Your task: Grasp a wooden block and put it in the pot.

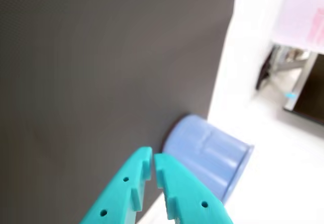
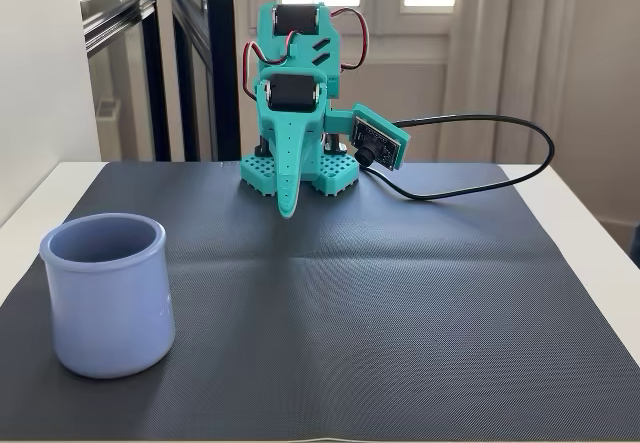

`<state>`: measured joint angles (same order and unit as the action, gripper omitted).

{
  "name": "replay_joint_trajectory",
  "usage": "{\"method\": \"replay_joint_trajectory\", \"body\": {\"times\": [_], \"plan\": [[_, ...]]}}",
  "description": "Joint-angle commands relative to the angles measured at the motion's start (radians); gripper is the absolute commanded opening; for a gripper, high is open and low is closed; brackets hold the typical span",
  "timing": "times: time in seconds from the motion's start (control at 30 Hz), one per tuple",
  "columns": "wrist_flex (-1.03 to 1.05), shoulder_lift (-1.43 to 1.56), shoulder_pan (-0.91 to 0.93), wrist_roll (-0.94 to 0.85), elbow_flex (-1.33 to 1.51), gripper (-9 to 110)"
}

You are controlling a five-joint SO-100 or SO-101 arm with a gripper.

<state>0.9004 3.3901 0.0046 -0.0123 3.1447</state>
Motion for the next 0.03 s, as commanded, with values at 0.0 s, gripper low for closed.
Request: {"method": "replay_joint_trajectory", "body": {"times": [0.0], "plan": [[-0.006,0.008,0.000,-0.002,-0.003,0]]}}
